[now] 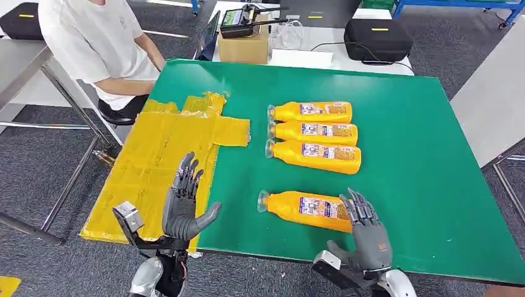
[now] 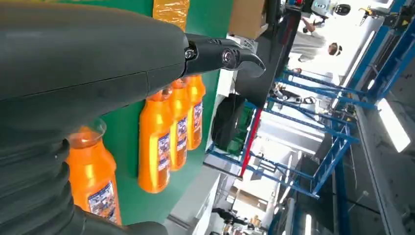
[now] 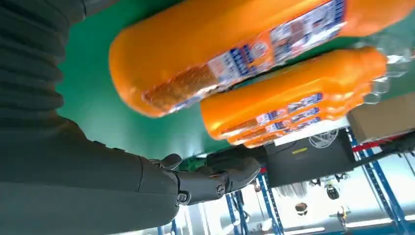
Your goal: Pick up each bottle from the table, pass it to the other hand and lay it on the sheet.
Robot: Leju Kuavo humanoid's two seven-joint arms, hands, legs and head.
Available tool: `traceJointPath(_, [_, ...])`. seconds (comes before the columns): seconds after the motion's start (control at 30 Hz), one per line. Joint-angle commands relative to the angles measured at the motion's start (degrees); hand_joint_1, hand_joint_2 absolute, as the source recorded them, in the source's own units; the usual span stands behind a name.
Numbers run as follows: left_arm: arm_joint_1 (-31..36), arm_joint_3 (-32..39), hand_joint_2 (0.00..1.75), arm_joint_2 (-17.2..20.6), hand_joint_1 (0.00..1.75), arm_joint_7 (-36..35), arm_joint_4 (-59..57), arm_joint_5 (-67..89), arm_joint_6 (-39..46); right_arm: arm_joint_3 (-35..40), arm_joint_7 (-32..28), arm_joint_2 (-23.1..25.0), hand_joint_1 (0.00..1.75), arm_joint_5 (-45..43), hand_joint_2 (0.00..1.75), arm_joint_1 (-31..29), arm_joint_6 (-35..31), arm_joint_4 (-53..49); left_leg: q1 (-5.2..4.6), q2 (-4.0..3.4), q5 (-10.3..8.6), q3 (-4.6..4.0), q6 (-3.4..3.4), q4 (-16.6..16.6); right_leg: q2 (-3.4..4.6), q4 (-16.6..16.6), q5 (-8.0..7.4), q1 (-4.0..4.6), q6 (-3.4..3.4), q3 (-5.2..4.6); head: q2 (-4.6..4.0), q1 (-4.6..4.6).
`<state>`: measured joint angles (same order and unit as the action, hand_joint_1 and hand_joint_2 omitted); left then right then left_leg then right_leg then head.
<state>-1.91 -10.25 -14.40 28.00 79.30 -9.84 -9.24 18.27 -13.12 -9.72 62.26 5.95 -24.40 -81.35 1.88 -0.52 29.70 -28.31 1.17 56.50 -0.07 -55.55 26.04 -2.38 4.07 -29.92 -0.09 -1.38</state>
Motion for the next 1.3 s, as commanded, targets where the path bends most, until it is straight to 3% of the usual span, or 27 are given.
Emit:
traceJointPath(0.03, [1.7,1.6,1.75,0.0,0.00,-0.8,-2.2,0.4,-1.0,-0.2,0.9,-2.7,0.00,2.9,1.75,-4.7,3.2,0.0,-0.01,-0.02,0.03,0.16,-0.15,-0.1,0.05,0.1,0.00,0.04,-0.22,0.13,0.00,0.00])
traceJointPath(0.2, [2.0,1.3,1.75,-0.1,0.00,-1.0,-3.2,0.5,-1.6,1.7,0.6,-2.0,0.00,0.5,1.75,-8.6,7.4,4.1,0.00,-0.15,0.02,0.22,-0.18,-0.1,0.18,0.2,-0.06,0.06,-0.26,0.15,0.00,0.00])
traceJointPath(0.43, [2.0,1.2,1.75,-0.1,0.00,-1.0,-3.5,0.5,-1.7,3.6,0.4,-2.0,0.00,-0.7,1.75,-9.7,9.6,6.4,0.01,-0.01,0.01,0.22,-0.14,-0.2,0.04,0.2,-0.01,0.06,-0.24,0.19,0.00,0.00])
traceJointPath(0.67, [1.1,0.0,1.75,0.4,0.00,-1.5,-4.7,0.4,-2.1,7.9,3.7,-3.2,0.00,-0.8,1.75,-13.0,14.2,14.0,0.01,-0.04,-0.01,0.19,-0.12,-0.1,0.06,0.2,-0.04,0.05,-0.17,0.17,0.00,0.00])
traceJointPath(1.07, [1.0,0.8,1.75,0.7,0.00,-1.6,-4.5,0.8,-1.9,10.7,6.4,-5.6,0.00,-1.4,1.75,-15.2,19.5,15.1,0.01,0.00,0.00,0.21,-0.13,-0.1,0.03,0.2,-0.03,0.05,-0.20,0.19,0.00,0.00])
traceJointPath(1.3, [-0.2,2.2,1.75,0.4,0.00,-1.6,-3.2,1.6,-1.8,13.3,12.4,-5.2,0.00,5.4,1.75,-18.8,17.8,16.4,0.03,-0.08,0.00,0.31,-0.15,-0.2,0.12,0.2,-0.06,0.08,-0.26,0.27,0.00,0.02])
